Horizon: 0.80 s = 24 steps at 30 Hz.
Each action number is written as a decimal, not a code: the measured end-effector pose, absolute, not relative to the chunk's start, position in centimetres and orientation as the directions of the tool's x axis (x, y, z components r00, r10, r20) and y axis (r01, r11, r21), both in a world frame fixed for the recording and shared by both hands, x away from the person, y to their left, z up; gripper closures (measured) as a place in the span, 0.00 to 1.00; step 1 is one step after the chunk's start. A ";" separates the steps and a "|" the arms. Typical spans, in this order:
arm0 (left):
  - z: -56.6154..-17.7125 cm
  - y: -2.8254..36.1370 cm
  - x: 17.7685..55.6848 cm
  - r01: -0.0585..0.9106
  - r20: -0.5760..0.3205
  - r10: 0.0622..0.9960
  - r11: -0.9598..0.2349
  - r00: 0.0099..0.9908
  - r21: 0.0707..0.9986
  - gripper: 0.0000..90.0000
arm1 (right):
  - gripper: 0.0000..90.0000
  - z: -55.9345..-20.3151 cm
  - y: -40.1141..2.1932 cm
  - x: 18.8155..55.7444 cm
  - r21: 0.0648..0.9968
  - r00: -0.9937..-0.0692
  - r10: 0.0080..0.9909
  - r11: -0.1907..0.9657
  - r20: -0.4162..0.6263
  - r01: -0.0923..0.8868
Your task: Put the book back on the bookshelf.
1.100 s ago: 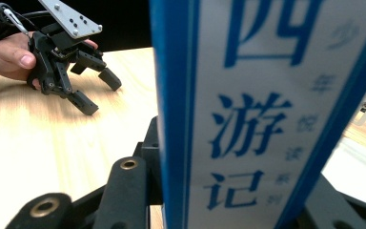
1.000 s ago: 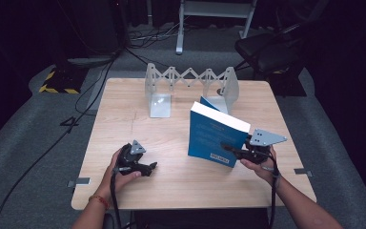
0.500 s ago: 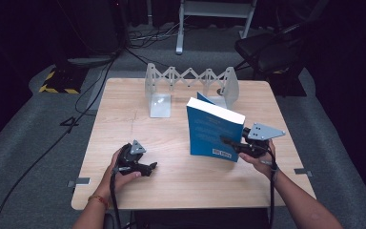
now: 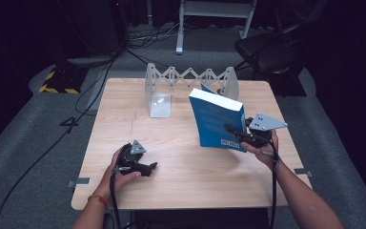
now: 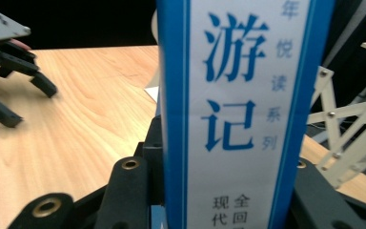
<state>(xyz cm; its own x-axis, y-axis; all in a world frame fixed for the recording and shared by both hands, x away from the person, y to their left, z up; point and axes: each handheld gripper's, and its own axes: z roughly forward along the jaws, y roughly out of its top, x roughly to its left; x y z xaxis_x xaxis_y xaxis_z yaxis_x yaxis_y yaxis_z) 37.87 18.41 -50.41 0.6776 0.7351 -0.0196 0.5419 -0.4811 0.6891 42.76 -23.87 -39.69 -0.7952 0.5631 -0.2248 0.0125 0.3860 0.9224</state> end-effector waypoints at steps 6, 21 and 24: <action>-50.4 18.4 37.9 0.540 -0.022 0.731 -0.482 0.682 0.690 0.17 | 0.69 -38.9 -24.4 44.2 0.918 -0.749 0.611 0.397 -0.256 0.010; -50.4 18.4 37.9 0.532 -0.023 0.717 -0.493 0.696 0.688 0.17 | 0.69 -37.3 -25.3 47.6 0.924 -0.668 0.698 0.380 -0.256 0.043; -50.4 18.4 37.9 0.528 -0.020 0.715 -0.497 0.699 0.689 0.17 | 0.69 -37.1 -24.9 48.3 0.928 -0.655 0.716 0.367 -0.242 0.059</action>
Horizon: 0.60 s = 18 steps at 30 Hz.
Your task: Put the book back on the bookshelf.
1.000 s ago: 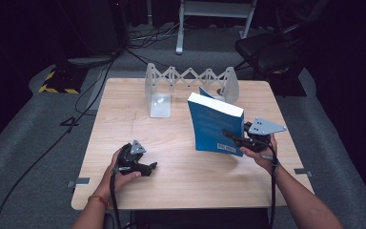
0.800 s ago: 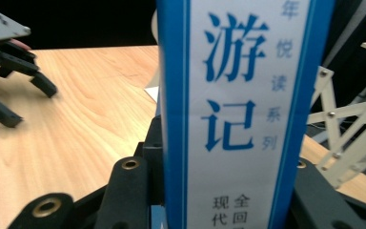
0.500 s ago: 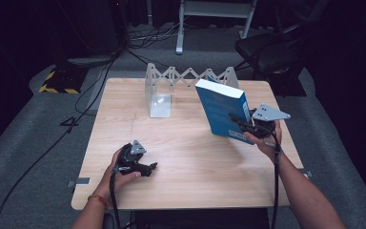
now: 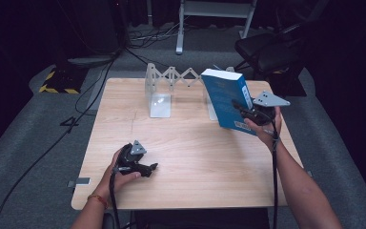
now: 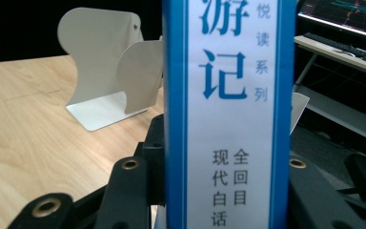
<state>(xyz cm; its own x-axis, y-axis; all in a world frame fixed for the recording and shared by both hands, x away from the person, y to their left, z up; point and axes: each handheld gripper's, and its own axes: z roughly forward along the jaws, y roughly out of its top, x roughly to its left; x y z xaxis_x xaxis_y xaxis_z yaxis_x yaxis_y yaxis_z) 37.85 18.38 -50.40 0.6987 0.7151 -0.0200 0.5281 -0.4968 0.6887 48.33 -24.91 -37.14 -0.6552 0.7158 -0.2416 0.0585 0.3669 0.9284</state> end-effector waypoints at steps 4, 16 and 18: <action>-50.4 18.4 37.9 0.520 -0.013 0.706 -0.509 0.708 0.687 0.17 | 0.69 -36.9 -24.4 49.0 0.931 -0.641 0.728 0.360 -0.244 0.055; -50.4 18.3 37.8 0.508 -0.019 0.688 -0.518 0.726 0.688 0.17 | 0.69 -36.6 -22.9 51.8 0.960 -0.568 0.805 0.266 -0.171 0.090; -50.4 18.3 37.8 0.507 -0.020 0.685 -0.519 0.728 0.688 0.17 | 0.69 -37.0 -22.8 52.2 0.965 -0.550 0.821 0.244 -0.153 0.096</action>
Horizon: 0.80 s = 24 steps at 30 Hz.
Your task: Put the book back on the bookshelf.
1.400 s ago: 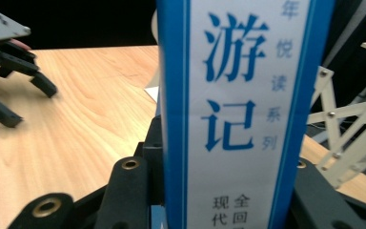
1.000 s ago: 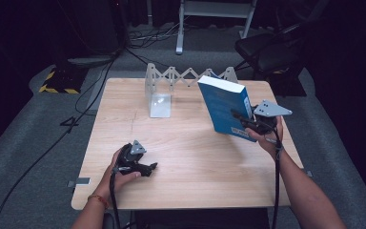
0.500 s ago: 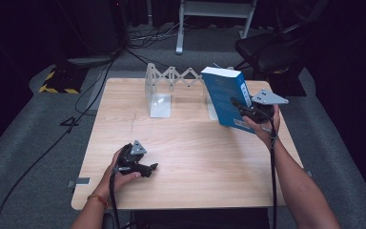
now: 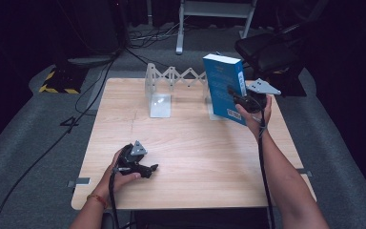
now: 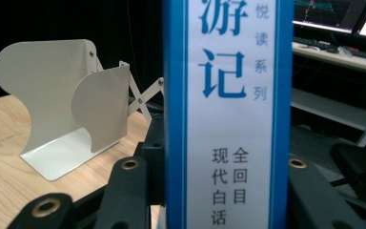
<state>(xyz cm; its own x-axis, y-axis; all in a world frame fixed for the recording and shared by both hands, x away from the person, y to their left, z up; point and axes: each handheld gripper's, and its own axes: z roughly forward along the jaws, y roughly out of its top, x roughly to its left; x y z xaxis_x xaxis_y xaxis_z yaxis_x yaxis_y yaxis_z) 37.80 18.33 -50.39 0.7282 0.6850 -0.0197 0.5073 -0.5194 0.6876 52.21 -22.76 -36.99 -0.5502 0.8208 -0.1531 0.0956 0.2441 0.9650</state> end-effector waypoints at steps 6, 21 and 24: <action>-50.4 18.3 37.8 0.506 -0.020 0.683 -0.520 0.730 0.688 0.17 | 0.69 -38.3 -21.7 53.3 0.965 -0.525 0.837 0.242 -0.157 0.097; -50.4 18.2 37.7 0.494 -0.019 0.668 -0.530 0.744 0.689 0.17 | 0.68 -41.2 -22.7 53.2 0.985 -0.521 0.849 0.150 -0.084 0.086; -50.4 18.2 37.7 0.494 -0.018 0.669 -0.530 0.743 0.689 0.17 | 0.68 -41.5 -23.1 52.6 0.984 -0.535 0.841 0.156 -0.085 0.089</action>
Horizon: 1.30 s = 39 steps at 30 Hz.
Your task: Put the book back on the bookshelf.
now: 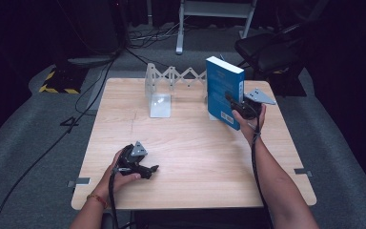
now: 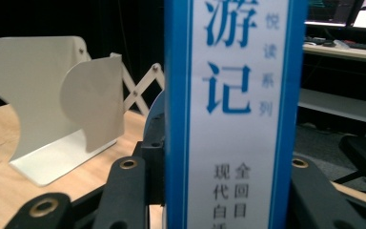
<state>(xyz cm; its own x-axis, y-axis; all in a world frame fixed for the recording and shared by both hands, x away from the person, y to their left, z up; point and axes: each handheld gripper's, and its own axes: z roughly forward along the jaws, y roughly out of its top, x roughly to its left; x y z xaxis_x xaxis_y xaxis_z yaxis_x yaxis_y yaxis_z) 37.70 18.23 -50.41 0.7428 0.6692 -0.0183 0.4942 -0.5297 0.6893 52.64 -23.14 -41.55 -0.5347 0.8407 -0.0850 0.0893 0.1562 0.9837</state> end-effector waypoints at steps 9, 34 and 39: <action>-50.4 18.2 37.7 0.492 -0.016 0.668 -0.531 0.744 0.690 0.17 | 0.68 -42.8 -24.5 51.1 0.977 -0.563 0.822 0.177 -0.082 0.116; -50.4 18.2 37.7 0.496 -0.020 0.671 -0.528 0.741 0.689 0.17 | 0.63 -45.4 -28.0 49.1 0.953 -0.548 0.831 0.236 -0.097 0.189; -50.4 18.2 37.7 0.497 -0.020 0.671 -0.528 0.741 0.689 0.17 | 0.64 -47.4 -29.2 48.0 0.935 -0.584 0.805 0.279 -0.104 0.218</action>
